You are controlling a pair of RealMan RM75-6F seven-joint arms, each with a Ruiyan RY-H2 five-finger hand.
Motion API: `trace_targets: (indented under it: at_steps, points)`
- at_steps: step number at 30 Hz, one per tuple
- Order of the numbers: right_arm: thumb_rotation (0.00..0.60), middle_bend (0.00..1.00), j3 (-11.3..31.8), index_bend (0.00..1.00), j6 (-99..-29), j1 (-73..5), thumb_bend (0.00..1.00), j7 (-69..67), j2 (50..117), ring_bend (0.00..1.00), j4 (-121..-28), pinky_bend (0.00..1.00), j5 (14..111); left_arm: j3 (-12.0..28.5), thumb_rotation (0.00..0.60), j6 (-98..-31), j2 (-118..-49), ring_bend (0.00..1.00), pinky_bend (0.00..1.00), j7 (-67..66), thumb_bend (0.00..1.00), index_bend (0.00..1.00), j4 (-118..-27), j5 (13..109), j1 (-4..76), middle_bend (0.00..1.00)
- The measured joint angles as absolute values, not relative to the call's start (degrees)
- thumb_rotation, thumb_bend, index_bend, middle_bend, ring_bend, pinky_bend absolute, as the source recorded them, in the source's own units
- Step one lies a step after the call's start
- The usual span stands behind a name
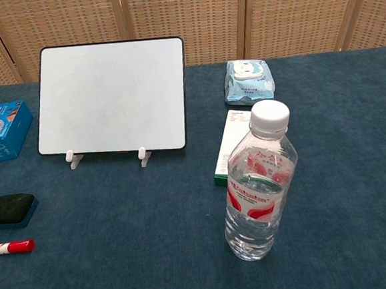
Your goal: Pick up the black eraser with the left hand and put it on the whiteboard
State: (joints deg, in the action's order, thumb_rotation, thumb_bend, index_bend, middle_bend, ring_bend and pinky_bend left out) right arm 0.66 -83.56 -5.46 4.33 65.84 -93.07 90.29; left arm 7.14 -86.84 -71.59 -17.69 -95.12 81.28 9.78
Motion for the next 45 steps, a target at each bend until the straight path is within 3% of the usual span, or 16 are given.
trace_targets:
  at_steps: [27, 36, 45]
  points:
    - [0.6, 0.0, 0.6, 0.03, -83.4, -5.7, 0.05, 4.9, 66.4, 0.0, -93.0, 0.0, 90.7, 6.1, 0.6, -86.0, -71.5, 0.0, 0.0, -13.2, 0.0, 0.0, -94.7, 84.4, 10.4, 0.0]
    - [0.6, 0.0, 0.8, 0.03, -84.2, -5.4, 0.05, 4.0, 66.4, 0.0, -92.7, 0.0, 90.8, 4.9, 0.6, -82.6, -71.9, 0.0, 0.0, -13.5, 0.0, 0.14, -96.0, 84.4, 11.5, 0.0]
    - [0.6, 0.0, 0.7, 0.03, -84.2, -5.4, 0.05, 3.8, 66.4, 0.0, -92.6, 0.0, 91.0, 4.2, 0.6, -77.5, -71.9, 0.0, 0.0, -13.2, 0.0, 0.21, -96.2, 80.9, 12.6, 0.0]
